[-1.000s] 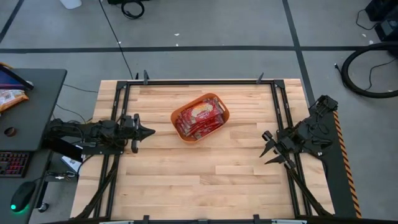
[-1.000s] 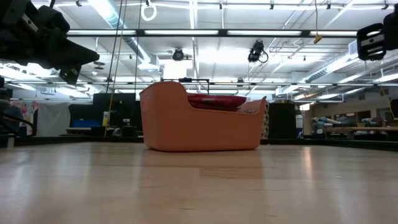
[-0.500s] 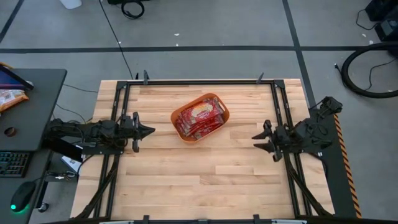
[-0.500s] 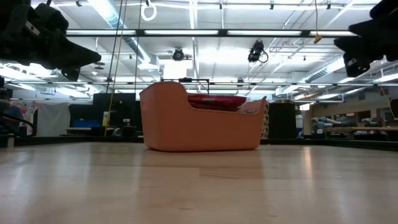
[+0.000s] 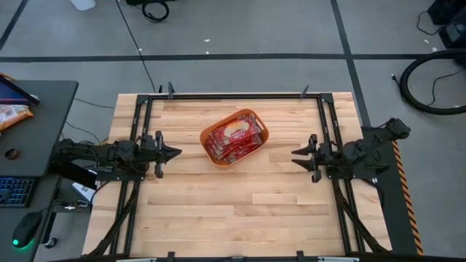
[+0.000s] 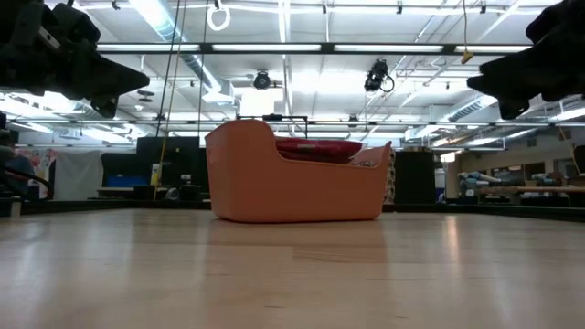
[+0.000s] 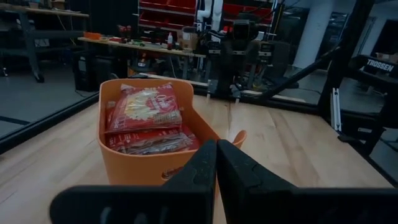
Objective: Sort popcorn bags into baskets
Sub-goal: Return to Home Position
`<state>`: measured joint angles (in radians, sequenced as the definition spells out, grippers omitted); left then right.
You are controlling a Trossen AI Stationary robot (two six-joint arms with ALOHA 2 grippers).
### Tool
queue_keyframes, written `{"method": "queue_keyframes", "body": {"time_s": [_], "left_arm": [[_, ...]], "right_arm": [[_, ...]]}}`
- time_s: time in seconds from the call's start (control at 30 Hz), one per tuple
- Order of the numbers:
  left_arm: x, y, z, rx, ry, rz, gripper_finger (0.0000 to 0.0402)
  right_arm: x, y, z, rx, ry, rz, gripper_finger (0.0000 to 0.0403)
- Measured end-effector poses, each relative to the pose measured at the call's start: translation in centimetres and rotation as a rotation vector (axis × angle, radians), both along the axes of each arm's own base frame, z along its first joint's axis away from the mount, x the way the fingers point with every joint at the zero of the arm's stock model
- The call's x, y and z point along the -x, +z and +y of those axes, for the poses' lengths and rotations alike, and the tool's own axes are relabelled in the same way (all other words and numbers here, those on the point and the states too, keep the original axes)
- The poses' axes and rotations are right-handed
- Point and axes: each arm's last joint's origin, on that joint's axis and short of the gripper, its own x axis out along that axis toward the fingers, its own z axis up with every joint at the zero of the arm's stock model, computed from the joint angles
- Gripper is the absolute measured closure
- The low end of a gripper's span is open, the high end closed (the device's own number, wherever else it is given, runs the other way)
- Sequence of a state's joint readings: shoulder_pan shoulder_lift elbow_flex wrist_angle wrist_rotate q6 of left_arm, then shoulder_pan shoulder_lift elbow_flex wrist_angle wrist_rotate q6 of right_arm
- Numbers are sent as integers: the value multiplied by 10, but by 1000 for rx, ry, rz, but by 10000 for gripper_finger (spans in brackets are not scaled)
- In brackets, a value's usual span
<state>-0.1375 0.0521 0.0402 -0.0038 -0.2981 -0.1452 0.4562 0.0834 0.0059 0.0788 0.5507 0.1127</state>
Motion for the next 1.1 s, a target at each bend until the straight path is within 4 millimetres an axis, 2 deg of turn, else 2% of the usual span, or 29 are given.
{"method": "queue_keyframes", "body": {"time_s": [0.17, 0.4, 0.6, 1.1], "left_arm": [[0, 1, 0, 1, -2, -5, 384], [0, 1, 0, 1, -3, -7, 383], [0, 2, 0, 2, -3, -10, 383], [0, 2, 0, 2, -3, -12, 383]], "right_arm": [[-2, 0, -8, -2, -59, 0, 247], [-4, 0, -7, 13, 105, 5, 247], [-4, 0, -10, 60, 47, 4, 247], [-4, 0, -10, 63, 44, 3, 247]]}}
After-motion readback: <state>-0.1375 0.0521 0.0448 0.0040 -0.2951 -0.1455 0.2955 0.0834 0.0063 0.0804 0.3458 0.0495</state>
